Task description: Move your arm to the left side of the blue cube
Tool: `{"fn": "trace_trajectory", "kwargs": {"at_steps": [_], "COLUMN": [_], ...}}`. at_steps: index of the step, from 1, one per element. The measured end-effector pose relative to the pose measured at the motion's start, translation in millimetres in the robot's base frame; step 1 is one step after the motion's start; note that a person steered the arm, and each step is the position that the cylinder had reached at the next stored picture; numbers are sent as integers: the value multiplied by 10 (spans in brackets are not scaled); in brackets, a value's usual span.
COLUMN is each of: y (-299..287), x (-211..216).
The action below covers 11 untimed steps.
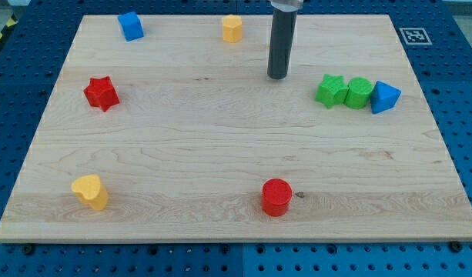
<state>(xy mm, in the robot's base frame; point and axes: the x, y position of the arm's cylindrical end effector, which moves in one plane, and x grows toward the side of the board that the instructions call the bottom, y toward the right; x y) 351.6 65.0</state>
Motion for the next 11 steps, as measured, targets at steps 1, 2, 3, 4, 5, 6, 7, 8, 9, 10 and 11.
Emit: {"fn": "trace_trajectory", "kwargs": {"at_steps": [1, 2, 3, 4, 5, 6, 7, 8, 9, 10, 11], "y": [-14, -40, -41, -134, -593, -1079, -1201, -1201, -1298, -1362, -1377], "x": [0, 0, 0, -19, -168, -185, -185, -185, -185, -185, -185]}}
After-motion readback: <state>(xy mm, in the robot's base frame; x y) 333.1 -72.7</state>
